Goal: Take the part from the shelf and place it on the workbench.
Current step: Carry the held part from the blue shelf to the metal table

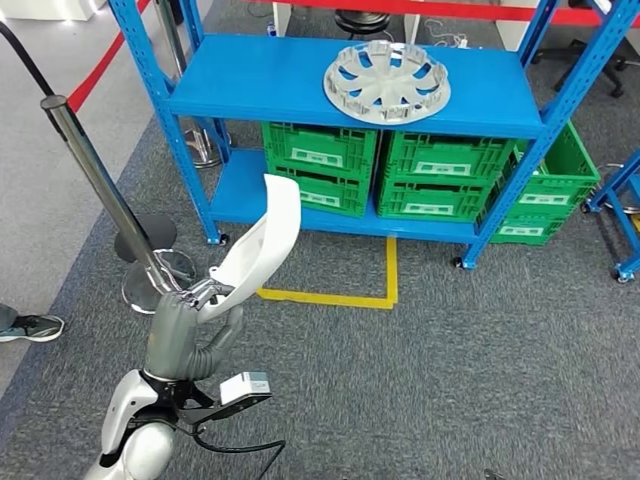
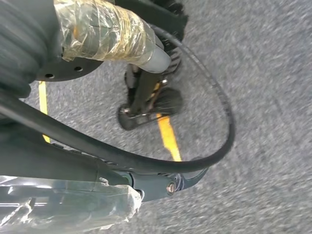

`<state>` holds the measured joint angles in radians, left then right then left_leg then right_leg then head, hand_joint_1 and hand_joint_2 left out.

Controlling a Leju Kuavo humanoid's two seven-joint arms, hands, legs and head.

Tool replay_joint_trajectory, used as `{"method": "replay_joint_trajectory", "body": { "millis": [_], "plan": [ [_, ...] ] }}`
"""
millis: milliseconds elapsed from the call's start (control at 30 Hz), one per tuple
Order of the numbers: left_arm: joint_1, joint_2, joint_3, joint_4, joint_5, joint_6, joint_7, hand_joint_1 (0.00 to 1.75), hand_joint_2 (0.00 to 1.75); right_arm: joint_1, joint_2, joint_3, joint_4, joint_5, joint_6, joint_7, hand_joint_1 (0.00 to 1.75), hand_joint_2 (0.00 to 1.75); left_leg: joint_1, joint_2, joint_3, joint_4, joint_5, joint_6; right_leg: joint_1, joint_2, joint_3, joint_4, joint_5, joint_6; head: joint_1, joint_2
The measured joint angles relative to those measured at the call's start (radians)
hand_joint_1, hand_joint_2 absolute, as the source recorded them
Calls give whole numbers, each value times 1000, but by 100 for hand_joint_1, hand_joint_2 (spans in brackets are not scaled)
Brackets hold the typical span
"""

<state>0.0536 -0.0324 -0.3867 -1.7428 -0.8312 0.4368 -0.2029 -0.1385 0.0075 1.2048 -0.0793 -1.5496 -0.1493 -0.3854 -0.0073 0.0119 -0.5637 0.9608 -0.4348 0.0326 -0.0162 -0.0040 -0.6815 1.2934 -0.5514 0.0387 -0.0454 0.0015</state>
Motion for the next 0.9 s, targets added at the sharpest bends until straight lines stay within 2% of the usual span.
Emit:
{"method": "replay_joint_trajectory", "body": {
  "millis": [33, 67, 100, 133, 167, 200, 233, 267, 300, 333, 400, 433, 467, 500, 533, 567, 633, 667, 733, 767, 800, 833, 900],
  "plan": [
    [0, 0, -1, 3, 2, 0, 0, 175, 175, 0, 2, -3, -1, 0, -4, -6, 0, 175, -1, 0, -20, 6, 11, -2, 0, 0, 38, -29, 33, -2, 0, 0],
    [0, 0, -2, 5, 5, 0, -1, 175, 175, 0, 4, -7, -1, 0, -9, -13, 0, 175, -1, -1, -37, 14, 20, -5, 1, 1, 94, -91, 46, -5, 0, 0],
    [0, 0, -2, 7, 10, 0, -3, 175, 175, -1, 7, -12, -2, 0, -16, -19, 0, 175, -3, -1, -50, 21, 29, -10, 2, 2, 160, -178, 35, -7, 0, 0],
    [-1, -1, -3, 8, 14, 0, -6, 175, 175, -2, 12, -17, -2, 0, -24, -24, 0, 175, -4, -1, -58, 27, 38, -14, 4, 3, 213, -252, 13, -9, 0, 0],
    [-2, -2, -4, 9, 19, 0, -9, 175, 175, -2, 17, -22, -2, 0, -31, -27, 0, 175, -4, -1, -63, 30, 48, -19, 6, 4, 246, -307, -8, -11, 0, 0],
    [-2, -3, -5, 11, 22, 0, -12, 175, 175, -1, 22, -26, -2, 0, -36, -28, 0, 175, -4, 0, -66, 31, 58, -23, 8, 5, 257, -335, -17, -13, 1, 0],
    [-2, -3, -7, 14, 24, 0, -14, 175, 175, 0, 27, -29, -2, 0, -41, -29, 0, 175, -2, -1, -69, 31, 66, -27, 7, 4, 248, -335, -12, -19, 2, 0],
    [-2, -4, -8, 16, 26, 0, -16, 175, 175, 2, 30, -32, -2, 0, -45, -30, 0, 175, -1, -2, -75, 35, 57, -33, 7, 2, 236, -334, -3, -26, 2, 0],
    [-1, -4, -9, 19, 28, 0, -19, 175, 175, 3, 33, -35, -2, 0, -49, -30, 0, 175, 1, -3, -83, 53, 31, -39, 6, 0, 225, -333, 7, -35, 1, 0],
    [-1, -3, -10, 22, 31, 0, -21, 175, 175, 4, 35, -38, -2, 0, -51, -30, 0, 175, 2, -5, -96, 91, -14, -45, 4, -2, 212, -334, 18, -42, -1, 0],
    [0, -3, -11, 29, 38, 0, -26, 175, 175, 5, 38, -44, -2, 0, -55, -30, 0, 175, 5, -6, -125, 215, -113, -55, 6, -4, 187, -332, 42, -50, -5, 0],
    [0, -3, -11, 32, 41, 1, -27, 175, 175, 5, 40, -47, -2, 0, -57, -30, 0, 175, 6, -6, -135, 277, -137, -57, 7, -4, 174, -331, 54, -50, -6, 0],
    [0, -3, -12, 35, 42, 1, -27, 175, 175, 6, 41, -49, -2, 0, -59, -30, 0, 175, 7, -6, -133, 314, -135, -57, 8, -4, 161, -329, 66, -50, -6, 0],
    [0, -3, -12, 39, 43, 1, -28, 175, 175, 7, 42, -50, -2, 0, -60, -30, 0, 175, 7, -6, -114, 313, -115, -55, 10, -4, 147, -326, 75, -50, -6, 0],
    [0, -3, -12, 42, 43, 1, -29, 175, 175, 8, 43, -51, -2, 0, -60, -30, 0, 175, 7, -6, -77, 273, -87, -51, 11, -4, 134, -323, 83, -49, -6, 0],
    [0, -4, -12, 43, 43, 1, -30, 175, 175, 8, 45, -53, -2, 0, -61, -30, 0, 175, 5, -6, -26, 203, -66, -43, 13, -4, 125, -320, 90, -47, -6, 0],
    [-2, -4, -13, 45, 44, 1, -31, 175, 175, 8, 49, -55, -3, 0, -61, -30, 0, 175, 1, -6, 66, 61, -60, -27, 16, -3, 111, -314, 101, -41, -6, 0],
    [-2, -5, -14, 45, 44, 2, -32, 175, 175, 8, 51, -56, -3, 0, -61, -30, 0, 175, -1, -7, 87, 22, -67, -21, 16, -3, 106, -312, 107, -36, -6, 0],
    [-2, -6, -17, 45, 44, 2, -33, 175, 175, 9, 52, -57, -3, 0, -61, -30, 0, 175, -2, -6, 88, -1, -67, -15, 16, -5, 99, -312, 118, -23, -6, 0],
    [-3, -6, -18, 46, 44, 2, -33, 175, 175, 10, 53, -57, -3, 0, -61, -30, 0, 175, 0, -5, 83, -5, -60, -11, 16, -4, 91, -308, 116, -17, -6, 0],
    [-3, -7, -19, 46, 44, 2, -34, 175, 175, 10, 53, -57, -2, 0, -62, -30, 0, 175, 3, -4, 78, -9, -51, -6, 16, -3, 80, -290, 101, -12, -4, 0],
    [-3, -8, -20, 47, 45, 2, -34, 175, 175, 11, 53, -57, -2, 0, -62, -30, 0, 175, 5, -3, 70, -13, -41, -1, 15, -1, 61, -252, 71, -7, -1, 0],
    [-2, -10, -23, 50, 46, 3, -36, 175, 175, 12, 53, -57, -2, 0, -64, -30, 0, 175, 5, -2, 50, -12, -25, 4, 12, 1, 8, -119, -13, 0, 4, 0]
  ]
}}
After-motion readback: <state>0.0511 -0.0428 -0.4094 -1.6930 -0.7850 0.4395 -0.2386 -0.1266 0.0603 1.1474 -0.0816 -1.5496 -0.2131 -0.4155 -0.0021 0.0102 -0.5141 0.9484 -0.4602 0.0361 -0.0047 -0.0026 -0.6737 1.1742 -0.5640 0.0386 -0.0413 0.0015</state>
